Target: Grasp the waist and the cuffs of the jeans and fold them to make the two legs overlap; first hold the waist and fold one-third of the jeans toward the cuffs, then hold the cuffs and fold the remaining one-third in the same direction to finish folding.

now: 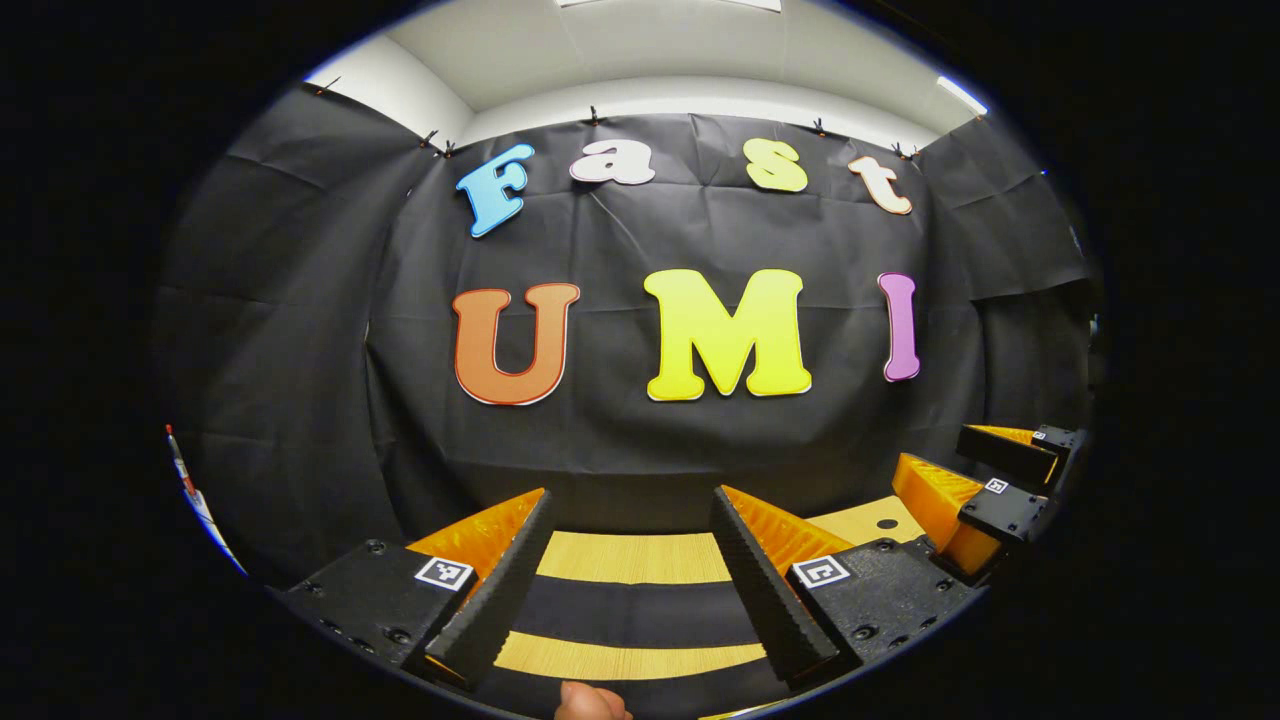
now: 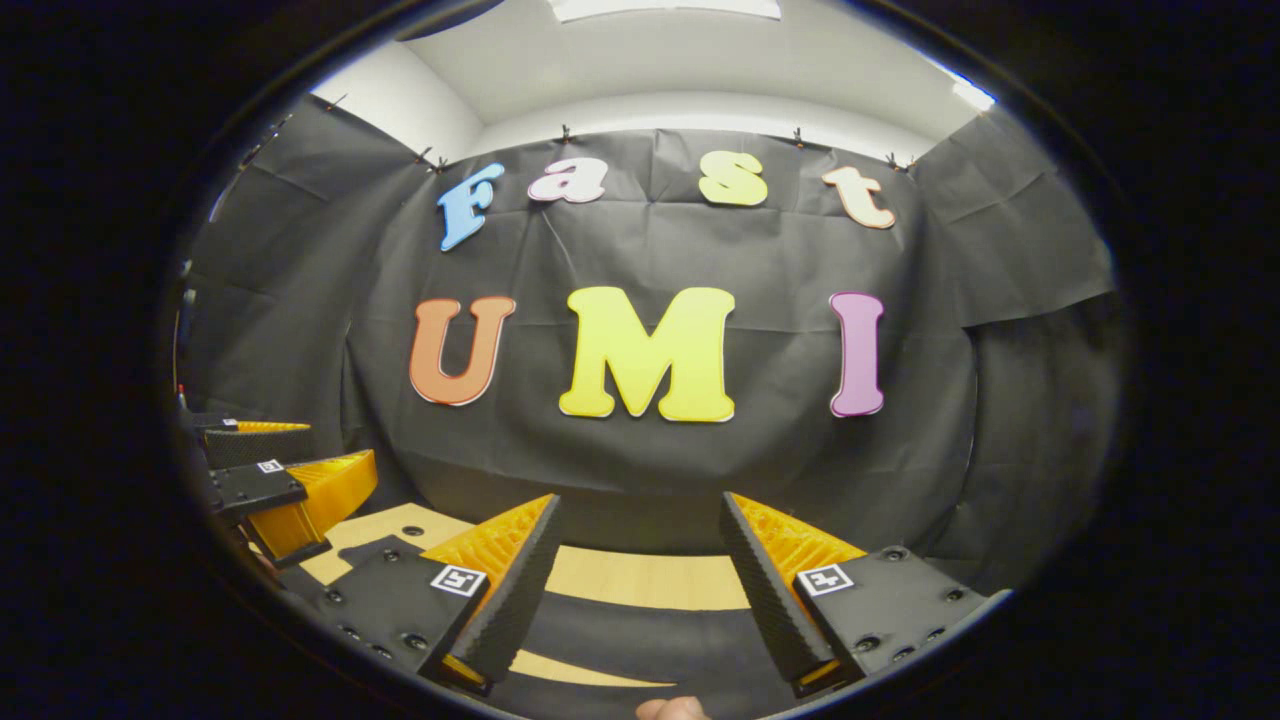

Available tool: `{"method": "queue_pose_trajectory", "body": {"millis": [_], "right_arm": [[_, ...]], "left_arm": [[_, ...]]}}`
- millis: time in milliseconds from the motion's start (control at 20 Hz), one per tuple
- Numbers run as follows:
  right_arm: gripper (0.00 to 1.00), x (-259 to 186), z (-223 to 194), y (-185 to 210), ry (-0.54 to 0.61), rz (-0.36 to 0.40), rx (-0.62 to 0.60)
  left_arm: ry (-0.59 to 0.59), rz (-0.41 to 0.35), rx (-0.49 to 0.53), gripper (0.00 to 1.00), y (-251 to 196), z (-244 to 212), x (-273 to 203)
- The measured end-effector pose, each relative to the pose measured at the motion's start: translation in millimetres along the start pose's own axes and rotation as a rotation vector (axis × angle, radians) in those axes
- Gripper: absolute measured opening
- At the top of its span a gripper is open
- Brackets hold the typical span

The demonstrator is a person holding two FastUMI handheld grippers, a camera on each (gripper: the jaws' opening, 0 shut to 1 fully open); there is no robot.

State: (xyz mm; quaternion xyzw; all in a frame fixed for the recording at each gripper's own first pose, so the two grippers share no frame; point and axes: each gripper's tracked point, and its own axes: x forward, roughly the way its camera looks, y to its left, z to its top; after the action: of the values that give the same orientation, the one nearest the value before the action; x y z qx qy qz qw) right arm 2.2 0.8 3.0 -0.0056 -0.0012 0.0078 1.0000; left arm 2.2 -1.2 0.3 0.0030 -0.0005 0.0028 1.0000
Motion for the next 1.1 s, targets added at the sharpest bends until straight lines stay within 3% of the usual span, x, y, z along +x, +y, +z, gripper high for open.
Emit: {"method": "queue_pose_trajectory", "body": {"millis": [600, 750, 1000, 1100], "right_arm": [[0.96, 6.7, -0.6, 3.1, 0.002, 0.013, 0.0], [0.96, 7.5, -2.0, 3.3, 0.008, 0.022, -0.003], [0.96, 9.8, -11.2, -11.2, 0.036, 0.006, -0.005], [0.96, 12.0, -15.1, -19.3, 0.05, -0.004, -0.013]], "left_arm": [[0.003, 0.01, -0.006, 1.0, 3.9, -0.7, 4.7], [0.082, 0.024, -0.097, 1.0, 16.3, -22.8, -2.0], [0.342, 0.216, -0.292, 1.0, 95.3, -107.4, -43.3], [0.484, 0.316, -0.445, 0.98, 127.8, -152.5, -66.7]]}}
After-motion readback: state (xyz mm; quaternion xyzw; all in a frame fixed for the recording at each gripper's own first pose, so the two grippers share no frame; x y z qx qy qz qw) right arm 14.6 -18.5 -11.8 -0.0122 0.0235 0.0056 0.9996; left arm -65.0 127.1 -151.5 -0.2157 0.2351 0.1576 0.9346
